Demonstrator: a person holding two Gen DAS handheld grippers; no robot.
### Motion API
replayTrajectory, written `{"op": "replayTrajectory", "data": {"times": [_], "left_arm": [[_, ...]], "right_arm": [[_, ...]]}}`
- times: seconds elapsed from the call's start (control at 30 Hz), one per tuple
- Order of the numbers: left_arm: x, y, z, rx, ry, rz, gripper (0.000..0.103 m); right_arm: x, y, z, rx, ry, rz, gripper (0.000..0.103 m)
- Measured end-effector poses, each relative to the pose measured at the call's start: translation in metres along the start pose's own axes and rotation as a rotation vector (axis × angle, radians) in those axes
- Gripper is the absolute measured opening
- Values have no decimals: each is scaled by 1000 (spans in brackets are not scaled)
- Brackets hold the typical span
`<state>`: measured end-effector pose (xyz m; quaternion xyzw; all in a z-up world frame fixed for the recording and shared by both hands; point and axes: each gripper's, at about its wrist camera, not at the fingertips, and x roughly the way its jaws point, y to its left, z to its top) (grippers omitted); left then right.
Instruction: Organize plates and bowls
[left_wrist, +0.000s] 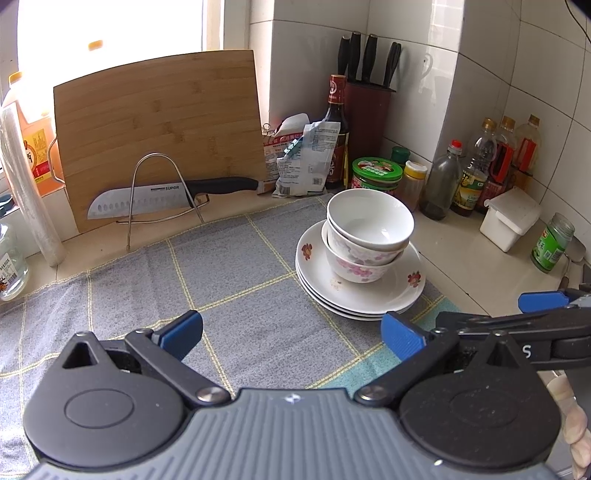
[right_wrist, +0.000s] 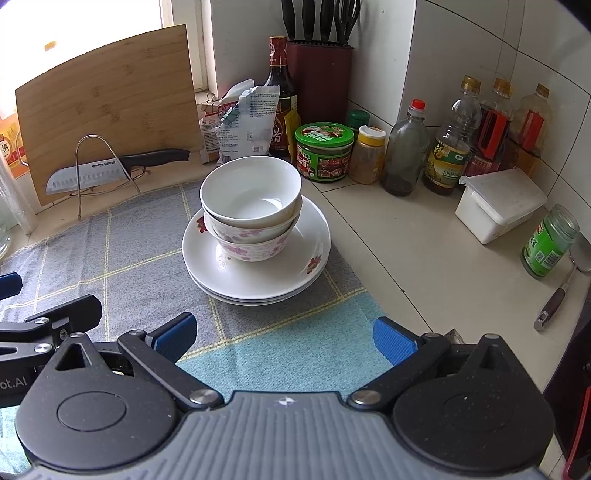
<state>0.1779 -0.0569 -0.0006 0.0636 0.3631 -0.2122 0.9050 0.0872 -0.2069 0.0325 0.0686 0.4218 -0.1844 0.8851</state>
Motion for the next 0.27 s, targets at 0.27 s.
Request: {"op": "replayTrajectory", "data": {"times": [0.27], "left_arm": [[2,1,1,1,-2,0,102]], "right_arm": [[1,0,2,-1,2,-5,103]]}}
